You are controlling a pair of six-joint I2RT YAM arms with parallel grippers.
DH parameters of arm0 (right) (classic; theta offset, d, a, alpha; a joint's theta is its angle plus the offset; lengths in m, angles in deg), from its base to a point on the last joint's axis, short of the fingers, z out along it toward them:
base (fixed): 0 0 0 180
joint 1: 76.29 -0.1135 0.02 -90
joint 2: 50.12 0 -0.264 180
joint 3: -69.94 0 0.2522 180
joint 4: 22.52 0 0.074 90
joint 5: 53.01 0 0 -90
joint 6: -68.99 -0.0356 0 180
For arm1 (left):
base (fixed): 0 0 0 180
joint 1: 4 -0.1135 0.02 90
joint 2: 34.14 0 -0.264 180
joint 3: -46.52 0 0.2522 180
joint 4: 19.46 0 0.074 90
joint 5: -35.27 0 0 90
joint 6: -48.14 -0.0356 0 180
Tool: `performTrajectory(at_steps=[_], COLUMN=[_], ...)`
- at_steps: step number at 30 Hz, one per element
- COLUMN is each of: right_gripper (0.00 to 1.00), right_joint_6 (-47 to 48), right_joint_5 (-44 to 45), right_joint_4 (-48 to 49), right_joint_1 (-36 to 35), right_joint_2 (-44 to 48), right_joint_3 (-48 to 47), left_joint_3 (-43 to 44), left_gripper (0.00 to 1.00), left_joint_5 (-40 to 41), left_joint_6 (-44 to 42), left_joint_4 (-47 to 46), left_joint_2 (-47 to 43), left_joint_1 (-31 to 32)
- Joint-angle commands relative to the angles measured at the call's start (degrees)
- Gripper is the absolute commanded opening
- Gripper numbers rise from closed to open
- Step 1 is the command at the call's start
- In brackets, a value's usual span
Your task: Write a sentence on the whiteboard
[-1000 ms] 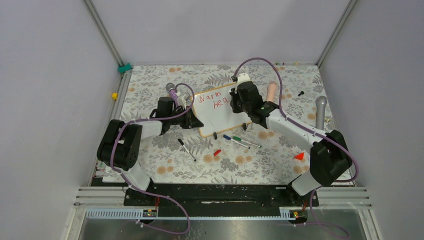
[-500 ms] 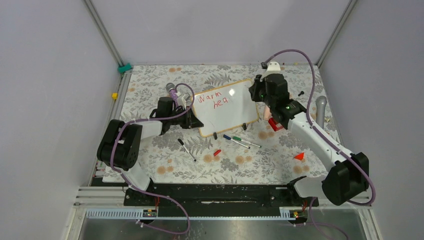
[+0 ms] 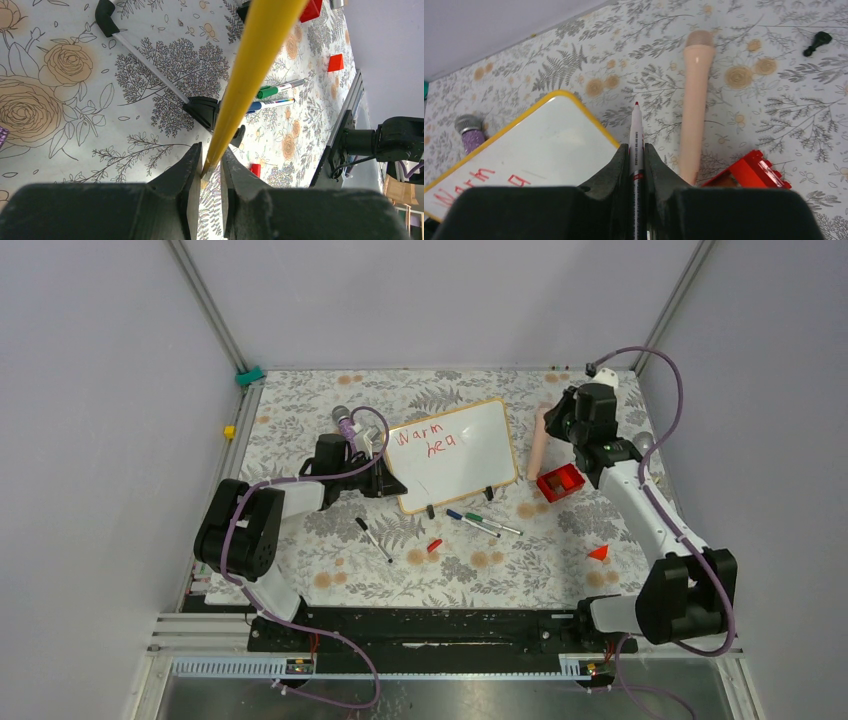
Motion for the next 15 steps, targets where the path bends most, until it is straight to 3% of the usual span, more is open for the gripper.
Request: performTrajectory(at_steps=[1,8,15], right_gripper=[0.00,0.00,0.00], right_joint_6=[-3.30,-4.29,-9.12], right_joint_5=[0.90,-1.96,-18.12], right_joint_4=[1.37,0.09,3.32], right_joint_1=[4.59,7.14,7.15], right_joint_2=[-3.18,-14.11,-25.00], right_joint_3=[-1.17,-5.96,-11.44], left_joint_3=[0.67,1.05,1.53], left_gripper=[0.00,0.00,0.00], left_joint_5=[3.80,3.53,3.33], left_joint_6=[-1.24,-1.40,-1.63], left_joint_4=[2.69,2.75,3.21], left_joint_2=[-0.19,0.13,0.52], left_joint_1=[0.37,0.33,0.33])
